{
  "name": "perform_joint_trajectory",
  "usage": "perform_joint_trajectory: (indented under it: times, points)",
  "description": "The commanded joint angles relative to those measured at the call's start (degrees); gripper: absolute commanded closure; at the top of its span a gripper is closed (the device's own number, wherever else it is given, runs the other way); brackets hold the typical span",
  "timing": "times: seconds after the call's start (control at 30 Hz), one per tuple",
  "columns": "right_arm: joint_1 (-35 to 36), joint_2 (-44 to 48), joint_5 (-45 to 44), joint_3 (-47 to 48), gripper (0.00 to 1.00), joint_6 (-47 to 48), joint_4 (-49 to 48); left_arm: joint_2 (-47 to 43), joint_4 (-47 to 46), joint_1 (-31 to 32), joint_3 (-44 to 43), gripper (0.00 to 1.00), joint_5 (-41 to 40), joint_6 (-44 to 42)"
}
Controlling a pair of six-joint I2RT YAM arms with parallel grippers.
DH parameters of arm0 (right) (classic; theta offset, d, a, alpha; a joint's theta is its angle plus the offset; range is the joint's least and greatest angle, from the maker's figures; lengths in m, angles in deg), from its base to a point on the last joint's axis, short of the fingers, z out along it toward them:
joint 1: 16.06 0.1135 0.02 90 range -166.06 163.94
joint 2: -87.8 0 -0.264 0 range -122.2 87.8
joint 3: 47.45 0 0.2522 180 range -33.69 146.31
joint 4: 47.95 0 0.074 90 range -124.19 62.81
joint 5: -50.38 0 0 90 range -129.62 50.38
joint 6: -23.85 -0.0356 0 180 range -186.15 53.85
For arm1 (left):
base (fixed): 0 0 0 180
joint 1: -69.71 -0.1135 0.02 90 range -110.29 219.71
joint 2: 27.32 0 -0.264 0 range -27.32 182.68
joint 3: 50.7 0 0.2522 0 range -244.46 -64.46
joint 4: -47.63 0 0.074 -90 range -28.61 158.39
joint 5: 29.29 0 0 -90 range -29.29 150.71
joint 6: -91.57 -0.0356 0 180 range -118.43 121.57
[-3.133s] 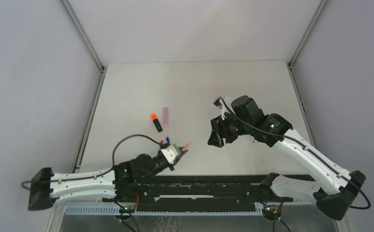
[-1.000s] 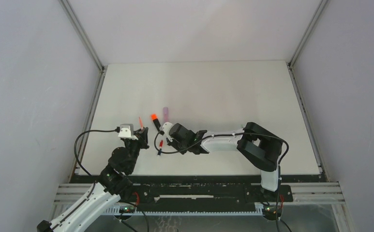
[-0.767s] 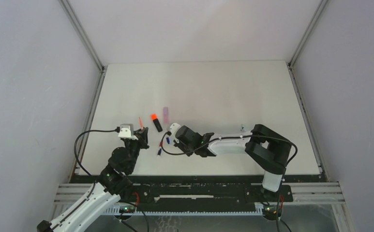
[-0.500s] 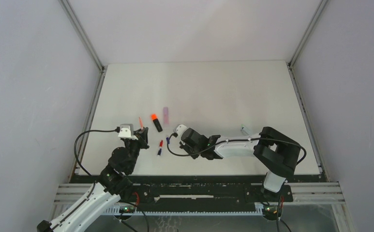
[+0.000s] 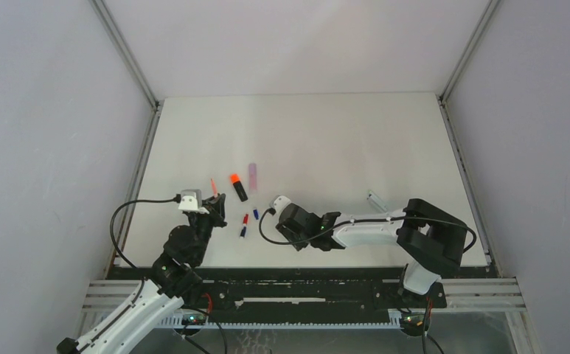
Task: Insert the pens into the pen caps
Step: Insert the pen cap onto the pen.
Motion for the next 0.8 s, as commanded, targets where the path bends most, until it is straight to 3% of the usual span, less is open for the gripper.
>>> perform_joint_trajectory:
  times: [0.0,0.77]
  points:
    - [0.6,1.9,-2.5,-2.2,0.65,-2.9,4.5,-0.8,-1.1,-0.3,0.7,1.00,0.0,0.8]
    - [-2.5,-2.3,-5.8,0.0,0.62,-6.0,2.0,-2.2,0.0,-0.3,0.7,1.00,-0.5,0.7]
